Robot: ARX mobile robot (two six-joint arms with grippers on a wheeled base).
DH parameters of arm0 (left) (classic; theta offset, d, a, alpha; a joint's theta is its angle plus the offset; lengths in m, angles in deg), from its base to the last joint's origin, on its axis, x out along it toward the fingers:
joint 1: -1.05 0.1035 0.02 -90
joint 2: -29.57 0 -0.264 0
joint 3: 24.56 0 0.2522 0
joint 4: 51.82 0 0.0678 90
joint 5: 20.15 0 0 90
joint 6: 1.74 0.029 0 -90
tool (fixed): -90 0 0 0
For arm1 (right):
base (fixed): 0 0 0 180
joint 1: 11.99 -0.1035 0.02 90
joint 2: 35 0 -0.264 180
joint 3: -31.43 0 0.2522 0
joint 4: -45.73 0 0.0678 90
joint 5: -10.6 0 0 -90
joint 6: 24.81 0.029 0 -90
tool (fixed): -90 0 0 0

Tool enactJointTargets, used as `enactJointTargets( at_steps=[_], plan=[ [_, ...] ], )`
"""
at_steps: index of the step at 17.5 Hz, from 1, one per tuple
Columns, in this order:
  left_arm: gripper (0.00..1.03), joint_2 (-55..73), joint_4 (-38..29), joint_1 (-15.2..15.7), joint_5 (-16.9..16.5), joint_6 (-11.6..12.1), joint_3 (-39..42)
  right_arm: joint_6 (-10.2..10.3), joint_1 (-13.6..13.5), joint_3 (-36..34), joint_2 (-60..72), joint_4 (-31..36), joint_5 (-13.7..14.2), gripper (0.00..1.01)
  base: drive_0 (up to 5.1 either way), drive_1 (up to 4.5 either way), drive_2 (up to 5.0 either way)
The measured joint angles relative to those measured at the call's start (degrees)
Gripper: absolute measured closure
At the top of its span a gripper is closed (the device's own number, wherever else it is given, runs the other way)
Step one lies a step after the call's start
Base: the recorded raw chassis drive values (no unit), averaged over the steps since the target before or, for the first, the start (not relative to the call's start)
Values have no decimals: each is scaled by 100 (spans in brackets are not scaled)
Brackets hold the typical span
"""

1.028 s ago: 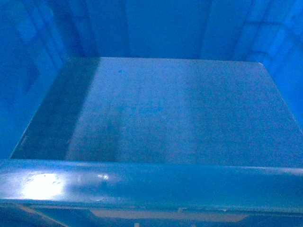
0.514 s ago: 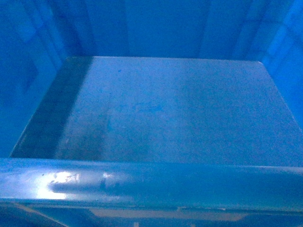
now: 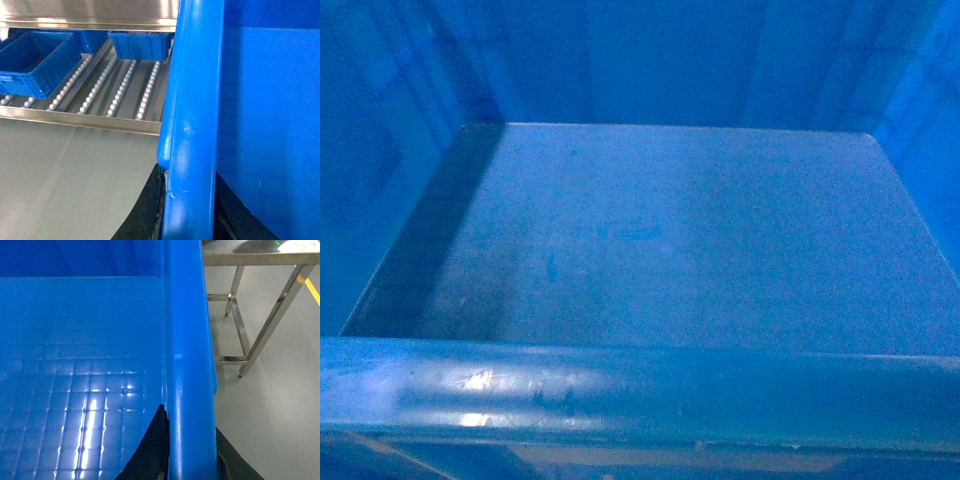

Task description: Place box next to blue box on left shelf

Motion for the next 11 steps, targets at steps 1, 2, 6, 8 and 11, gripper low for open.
enactJointTargets(
  at_steps=[1, 2, 6, 8, 11],
  plan=[
    [89, 0, -11, 0, 0, 2, 0, 0, 0, 0, -2, 4, 2, 92, -500, 323, 141],
    [89, 0, -11, 0, -2, -2, 0, 0, 0, 0, -7, 2, 2, 92, -500, 323, 141],
    [89, 0, -24, 0, 0, 0, 0, 0, 0, 0, -4, 9, 2, 92, -497, 325, 144],
    [89, 0, 4, 0, -4, 2, 0, 0, 0, 0, -9, -22, 2, 92, -490, 333, 151],
    [89, -2, -11, 0, 2, 4, 0, 0, 0, 0, -2, 4, 2, 92, -490, 333, 151]
  ],
)
